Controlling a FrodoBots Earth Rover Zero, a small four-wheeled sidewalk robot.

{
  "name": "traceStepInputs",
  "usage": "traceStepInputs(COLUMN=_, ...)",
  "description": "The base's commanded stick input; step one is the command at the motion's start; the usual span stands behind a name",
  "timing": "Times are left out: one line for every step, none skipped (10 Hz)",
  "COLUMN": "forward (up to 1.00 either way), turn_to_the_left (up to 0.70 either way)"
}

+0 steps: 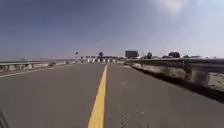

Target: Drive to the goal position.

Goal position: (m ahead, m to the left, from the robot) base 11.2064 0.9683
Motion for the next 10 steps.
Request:
traceStepInputs(forward=0.5, turn_to_the_left=0.0)
traceStepInputs(forward=0.5, turn_to_the_left=0.0)
traceStepInputs(forward=0.5, turn_to_the_left=0.0)
traceStepInputs(forward=0.5, turn_to_the_left=0.0)
traceStepInputs(forward=0.5, turn_to_the_left=0.0)
traceStepInputs(forward=0.5, turn_to_the_left=0.0)
traceStepInputs(forward=0.5, turn_to_the_left=0.0)
traceStepInputs(forward=0.5, turn_to_the_left=0.0)
traceStepInputs(forward=0.5, turn_to_the_left=0.0)
traceStepInputs(forward=0.5, turn_to_the_left=0.0)
